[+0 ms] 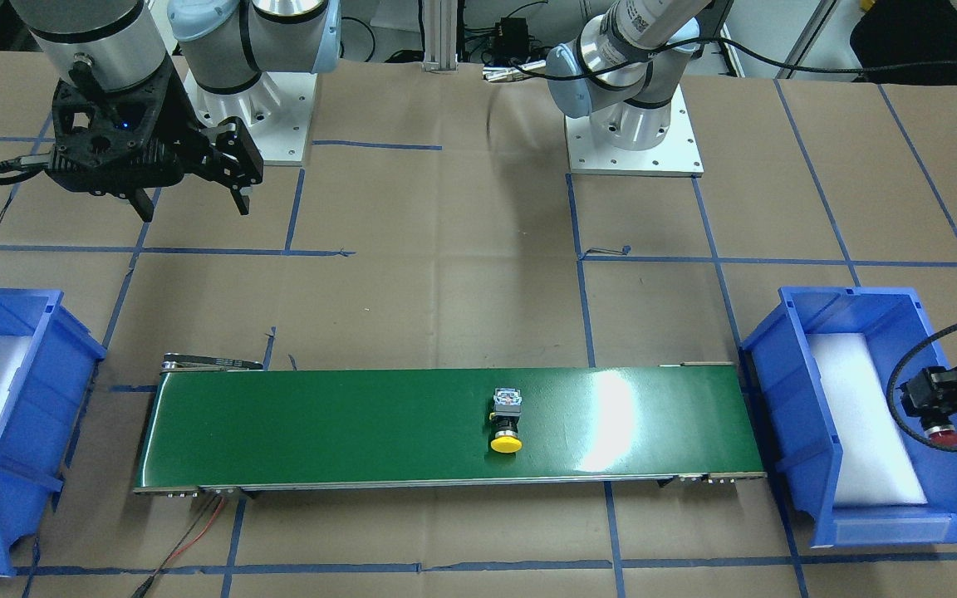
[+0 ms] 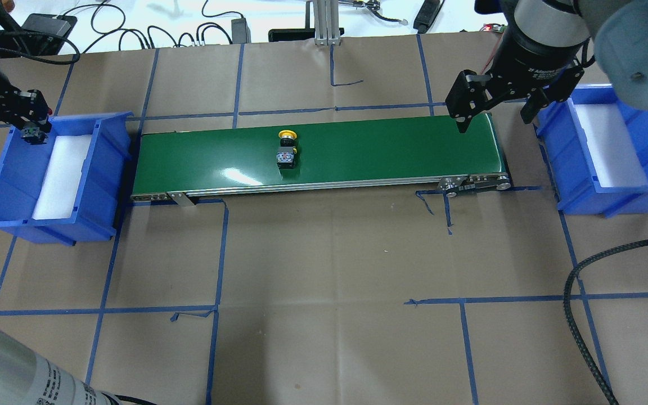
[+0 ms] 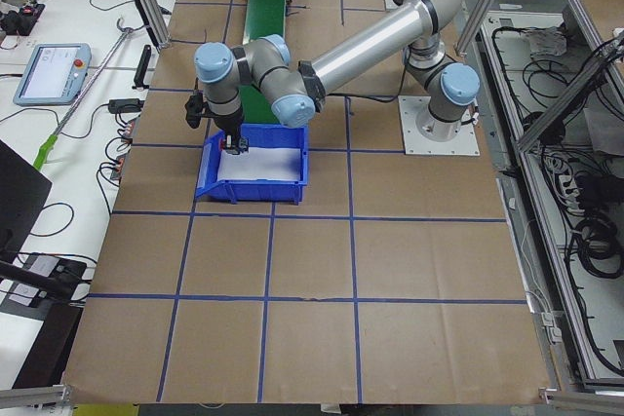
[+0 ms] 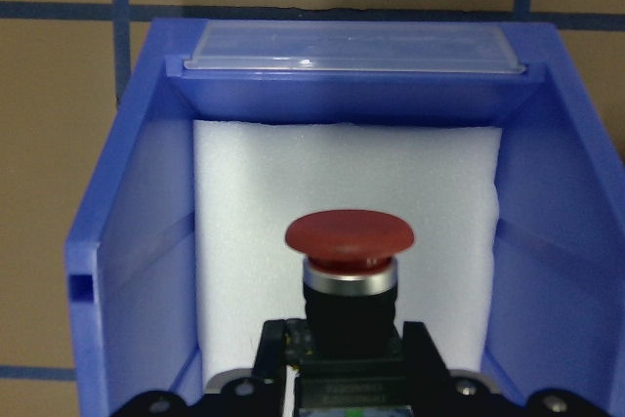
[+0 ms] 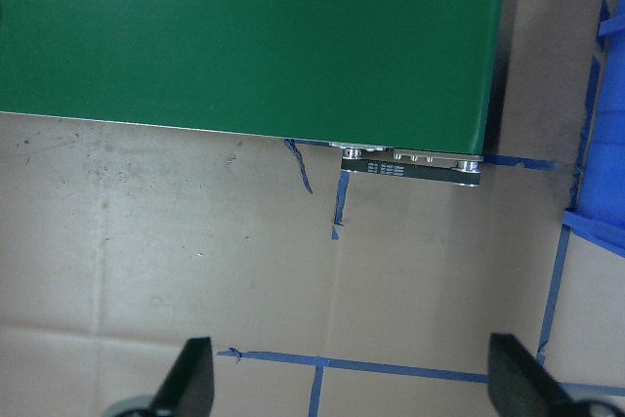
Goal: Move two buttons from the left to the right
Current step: 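Grasp the red button with the left gripper and lift it, then carry the red button and lower it onto the conveyor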
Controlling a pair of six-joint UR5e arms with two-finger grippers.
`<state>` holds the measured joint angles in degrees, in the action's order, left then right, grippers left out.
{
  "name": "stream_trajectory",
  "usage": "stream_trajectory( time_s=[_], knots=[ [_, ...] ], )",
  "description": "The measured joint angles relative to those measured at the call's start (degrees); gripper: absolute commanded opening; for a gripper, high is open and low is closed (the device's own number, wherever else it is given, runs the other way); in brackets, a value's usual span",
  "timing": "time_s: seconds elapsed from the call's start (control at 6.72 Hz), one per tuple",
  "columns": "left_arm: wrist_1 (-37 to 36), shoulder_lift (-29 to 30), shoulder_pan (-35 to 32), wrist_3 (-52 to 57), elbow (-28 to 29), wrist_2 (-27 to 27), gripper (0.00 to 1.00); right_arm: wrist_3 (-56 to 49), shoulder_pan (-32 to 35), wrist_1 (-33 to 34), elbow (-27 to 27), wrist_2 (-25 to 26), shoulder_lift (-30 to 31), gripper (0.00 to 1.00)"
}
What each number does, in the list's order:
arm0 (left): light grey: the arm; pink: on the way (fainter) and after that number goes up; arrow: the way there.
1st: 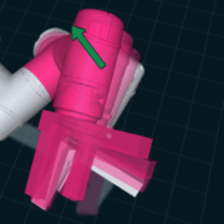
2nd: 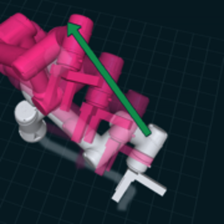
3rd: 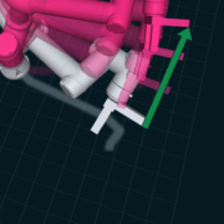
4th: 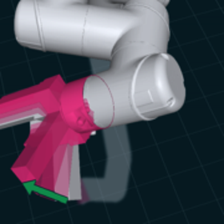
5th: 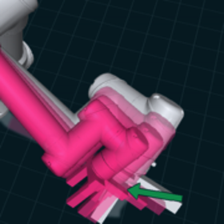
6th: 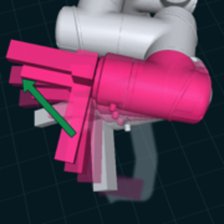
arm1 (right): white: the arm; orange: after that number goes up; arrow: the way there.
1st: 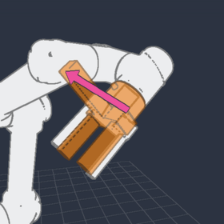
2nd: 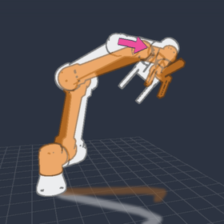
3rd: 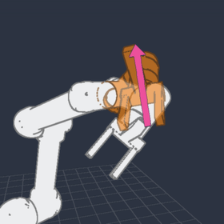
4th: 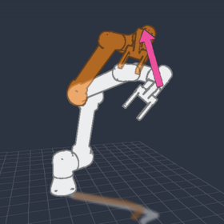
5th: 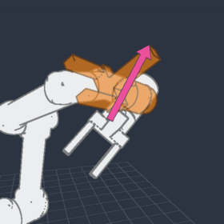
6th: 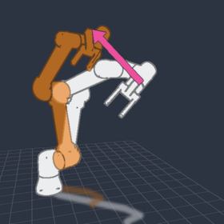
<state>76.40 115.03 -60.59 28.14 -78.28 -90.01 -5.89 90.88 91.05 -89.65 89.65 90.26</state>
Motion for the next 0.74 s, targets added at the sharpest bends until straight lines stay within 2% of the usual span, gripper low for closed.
stream_trajectory(
  time_s=[0.3,0.74],
  knots=[
    [2.29,-3.12,-1.45,-0.66,-0.58,0.00,0.00,0.00,0.00,-0.04,-0.06,0.04,0.00,1.00],
    [2.47,-8.03,-8.95,-3.95,-6.44,-0.03,0.00,0.00,0.00,0.00,-0.09,-0.16,0.00,1.00]
  ],
)
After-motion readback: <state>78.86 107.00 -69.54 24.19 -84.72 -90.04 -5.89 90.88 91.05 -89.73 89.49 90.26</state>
